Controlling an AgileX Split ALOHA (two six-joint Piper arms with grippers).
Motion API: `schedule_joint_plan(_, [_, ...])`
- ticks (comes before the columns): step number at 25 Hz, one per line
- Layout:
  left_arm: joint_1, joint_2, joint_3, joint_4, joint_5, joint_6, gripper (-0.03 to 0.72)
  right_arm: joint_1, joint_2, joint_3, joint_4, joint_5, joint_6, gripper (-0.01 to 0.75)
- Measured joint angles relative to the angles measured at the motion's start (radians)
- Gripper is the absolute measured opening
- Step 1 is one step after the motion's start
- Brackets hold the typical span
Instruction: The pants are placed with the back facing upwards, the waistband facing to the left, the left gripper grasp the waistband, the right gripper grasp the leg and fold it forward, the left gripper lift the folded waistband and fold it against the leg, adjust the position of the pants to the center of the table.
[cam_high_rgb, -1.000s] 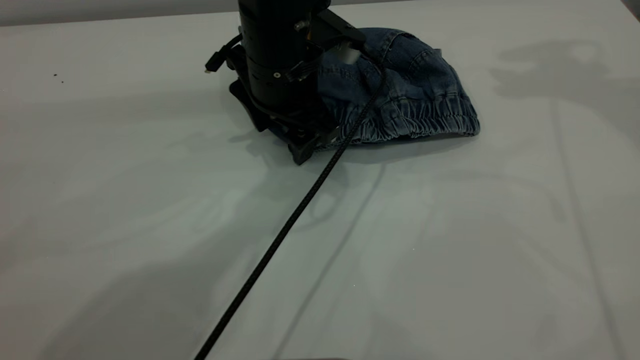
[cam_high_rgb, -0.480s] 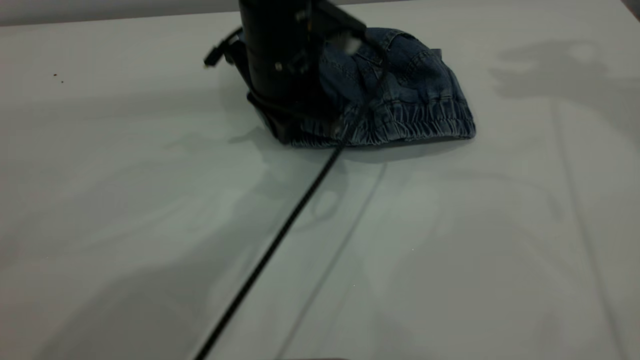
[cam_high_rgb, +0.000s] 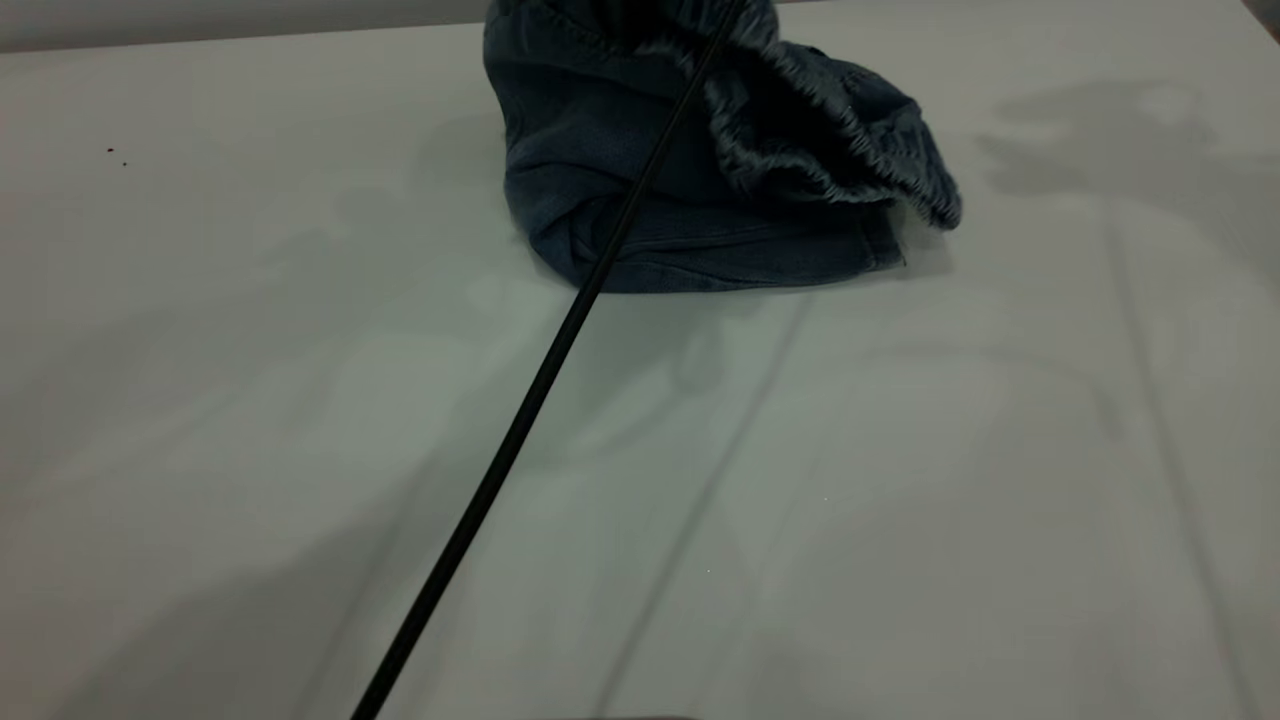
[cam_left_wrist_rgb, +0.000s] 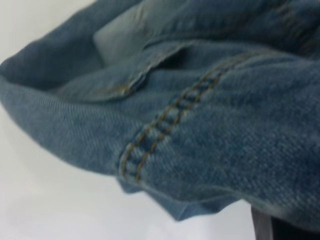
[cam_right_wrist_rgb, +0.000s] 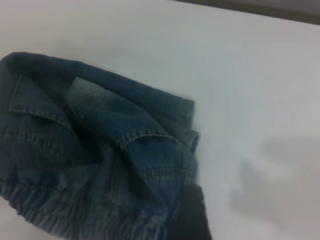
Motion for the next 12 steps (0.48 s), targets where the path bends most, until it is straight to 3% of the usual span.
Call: schedule_joint_plan(12, [0.000, 0.121, -0.016, -0.112, -0.261, 0.001, 0.034, 0.000, 0.000, 0.000, 0.052, 0.000, -0.015, 0.510])
